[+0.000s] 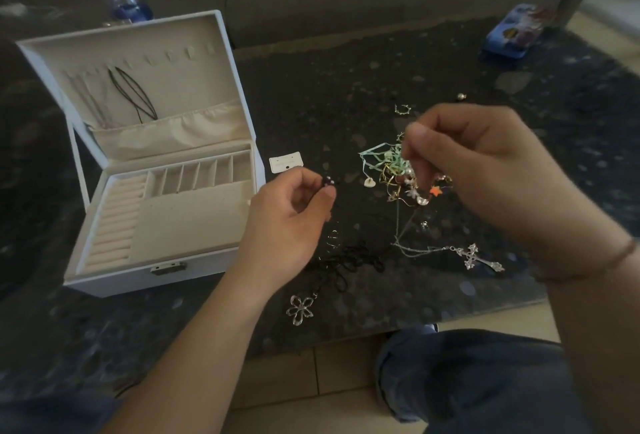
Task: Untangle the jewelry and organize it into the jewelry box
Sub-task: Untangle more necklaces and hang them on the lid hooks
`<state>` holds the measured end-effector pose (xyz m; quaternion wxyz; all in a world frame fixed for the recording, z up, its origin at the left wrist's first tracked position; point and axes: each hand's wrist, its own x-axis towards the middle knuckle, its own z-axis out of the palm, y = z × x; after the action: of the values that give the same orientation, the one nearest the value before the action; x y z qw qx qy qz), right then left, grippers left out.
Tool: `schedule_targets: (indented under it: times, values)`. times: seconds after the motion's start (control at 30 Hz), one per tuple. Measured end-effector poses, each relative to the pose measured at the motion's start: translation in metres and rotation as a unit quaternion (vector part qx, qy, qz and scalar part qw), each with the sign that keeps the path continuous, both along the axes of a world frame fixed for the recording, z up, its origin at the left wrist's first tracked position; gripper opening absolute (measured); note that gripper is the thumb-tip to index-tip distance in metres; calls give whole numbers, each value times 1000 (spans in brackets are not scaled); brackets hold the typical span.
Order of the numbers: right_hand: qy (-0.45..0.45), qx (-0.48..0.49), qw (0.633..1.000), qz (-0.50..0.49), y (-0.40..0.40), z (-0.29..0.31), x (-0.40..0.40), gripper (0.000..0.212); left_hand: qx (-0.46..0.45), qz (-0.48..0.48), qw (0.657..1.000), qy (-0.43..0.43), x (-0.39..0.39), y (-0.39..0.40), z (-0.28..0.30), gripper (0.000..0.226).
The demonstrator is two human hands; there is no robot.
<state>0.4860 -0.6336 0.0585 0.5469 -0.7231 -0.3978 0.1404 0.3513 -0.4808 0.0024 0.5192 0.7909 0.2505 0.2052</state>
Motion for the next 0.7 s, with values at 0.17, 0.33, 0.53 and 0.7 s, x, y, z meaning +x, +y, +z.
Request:
schedule_targets:
  times: [0.17,0.33,0.53,0.7]
  values:
    - [-58,-72,996,-18,-1,31,4,28,-69,-20,997,-27,4,-1,24,18]
    - [-98,-114,988,-25,-5,47,3,24,-112,-56,990,-70,10,1,49,20]
    - [-93,-127,988,-4,-12,48,0,17,-24,-71,994,-73,15,3,61,16]
    - [-80,-192,978,-35,-20,14,14,18,265,-5,958,108,13,9,22,7]
